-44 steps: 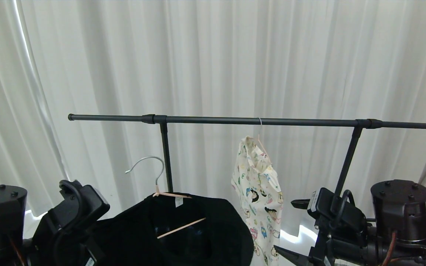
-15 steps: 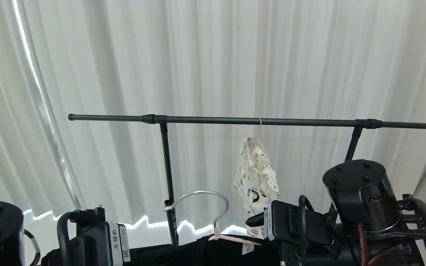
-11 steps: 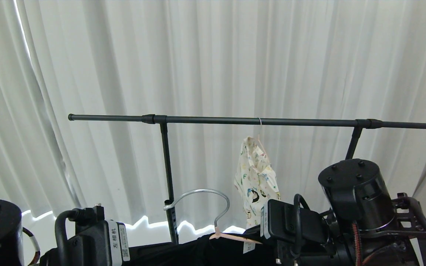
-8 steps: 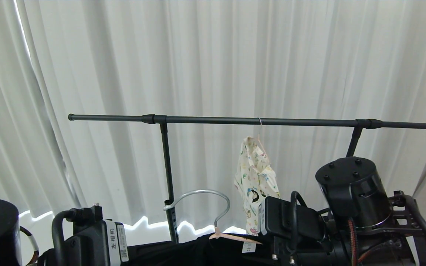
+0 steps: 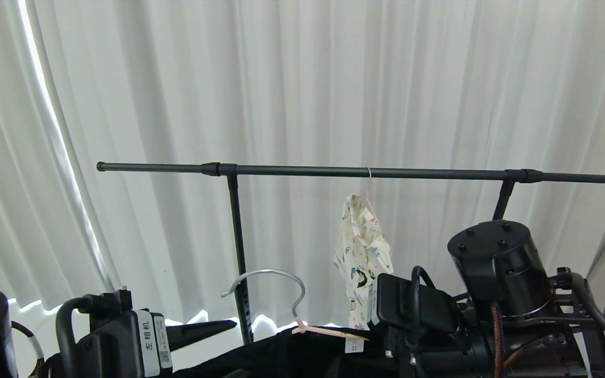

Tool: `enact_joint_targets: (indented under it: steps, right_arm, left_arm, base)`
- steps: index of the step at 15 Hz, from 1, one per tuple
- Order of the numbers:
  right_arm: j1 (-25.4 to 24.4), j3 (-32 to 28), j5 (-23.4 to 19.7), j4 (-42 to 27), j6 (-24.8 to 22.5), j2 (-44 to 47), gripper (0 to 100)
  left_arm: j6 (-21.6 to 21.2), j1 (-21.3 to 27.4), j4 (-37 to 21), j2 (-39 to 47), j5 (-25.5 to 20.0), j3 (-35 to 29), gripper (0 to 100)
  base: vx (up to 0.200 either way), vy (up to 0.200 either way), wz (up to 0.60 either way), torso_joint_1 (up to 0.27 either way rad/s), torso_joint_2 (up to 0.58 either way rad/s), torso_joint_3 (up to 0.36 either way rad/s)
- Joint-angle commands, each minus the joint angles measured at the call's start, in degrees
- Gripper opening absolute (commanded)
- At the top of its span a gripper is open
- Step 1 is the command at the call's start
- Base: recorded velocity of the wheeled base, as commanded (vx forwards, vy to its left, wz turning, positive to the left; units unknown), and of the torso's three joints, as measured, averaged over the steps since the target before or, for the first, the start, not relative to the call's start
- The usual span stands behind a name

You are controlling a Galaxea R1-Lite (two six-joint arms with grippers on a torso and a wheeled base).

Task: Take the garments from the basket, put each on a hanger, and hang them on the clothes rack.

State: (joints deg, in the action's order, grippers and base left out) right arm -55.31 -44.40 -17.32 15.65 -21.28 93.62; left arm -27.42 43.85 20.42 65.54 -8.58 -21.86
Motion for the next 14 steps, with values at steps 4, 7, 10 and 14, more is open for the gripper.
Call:
enact_joint_targets:
  steps: [4, 7, 10, 14]
  right_arm:
    - [2.49, 0.19, 0.62, 0.17, -0.16, -1.69, 0]
    - [5.65, 0.54, 0.62, 0.08, -2.09, -3.71, 0]
    - [9.17, 1.77, 0.18, -0.89, -4.73, -6.44, 0]
    - [9.96, 4.06, -0.69, -0.62, -5.17, -9.34, 0]
  left_arm:
    - [0.43, -0.08, -0.03, -0.32, -0.03, 0.41, 100]
    - [0.61, -4.21, -0.03, -1.99, -0.03, 3.31, 100]
    - [1.75, -17.04, -0.03, -7.0, -0.38, 11.14, 100]
    - [1.66, -22.76, -0.12, -8.85, -0.21, 16.5, 100]
  base:
    - [0.0, 0.0, 0.0, 0.0, 0.0, 0.0]
    - [0.0, 0.0, 0.0, 0.0, 0.0, 0.0]
    - [0.0, 0.0, 0.0, 0.0, 0.0, 0.0]
    - [0.0, 0.0, 0.0, 0.0, 0.0, 0.0]
